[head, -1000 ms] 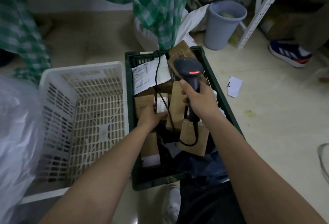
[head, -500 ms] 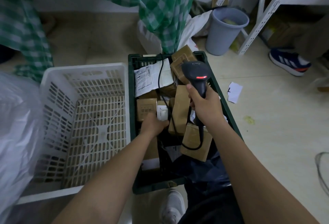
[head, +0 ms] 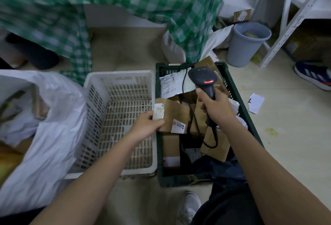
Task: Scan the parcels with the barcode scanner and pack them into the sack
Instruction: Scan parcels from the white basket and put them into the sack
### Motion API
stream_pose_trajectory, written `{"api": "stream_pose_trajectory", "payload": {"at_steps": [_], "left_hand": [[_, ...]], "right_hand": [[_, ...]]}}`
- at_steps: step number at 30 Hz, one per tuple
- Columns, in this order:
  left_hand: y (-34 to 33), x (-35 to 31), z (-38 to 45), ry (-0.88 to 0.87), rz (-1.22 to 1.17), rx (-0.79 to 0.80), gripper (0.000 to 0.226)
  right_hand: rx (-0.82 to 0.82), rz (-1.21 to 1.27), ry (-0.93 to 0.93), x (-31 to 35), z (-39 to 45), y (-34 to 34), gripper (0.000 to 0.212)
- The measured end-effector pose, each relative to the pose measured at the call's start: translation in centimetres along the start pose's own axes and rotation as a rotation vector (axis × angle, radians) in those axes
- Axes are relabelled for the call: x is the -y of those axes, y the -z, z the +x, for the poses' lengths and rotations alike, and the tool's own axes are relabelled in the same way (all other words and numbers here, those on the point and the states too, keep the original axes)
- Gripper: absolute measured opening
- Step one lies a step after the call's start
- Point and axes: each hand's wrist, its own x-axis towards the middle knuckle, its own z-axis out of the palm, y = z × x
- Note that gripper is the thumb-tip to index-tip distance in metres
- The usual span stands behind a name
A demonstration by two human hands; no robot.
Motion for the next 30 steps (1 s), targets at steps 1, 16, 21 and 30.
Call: {"api": "stream_pose_trajectory", "payload": {"at_steps": [1, 16, 21, 30], "left_hand": [[1.4, -0.1, -1.1, -0.003, -0.028, -0.006, 0.017], [10.6, 6.5, -7.0, -0.556, 0.545, -0.194, 0.041], [7.4, 8.7, -5.4, -0.7, 1.045, 0.035, 0.078], [4.0, 9.4, -2.1, -0.474, 0.451, 0.025, 0.057]], "right_hand": [[0.021, -0.019, 0.012, 0.2, -0.3, -0.5, 0.026], [0.169, -0.055, -0.036, 0.0, -2.7, -8.3, 0.015], [0.199, -0.114, -0.107, -2.5, -3.0, -8.5, 0.026], [0.188, -0.216, -0.183, -5.9, -1.6, -8.6, 0.049]]}}
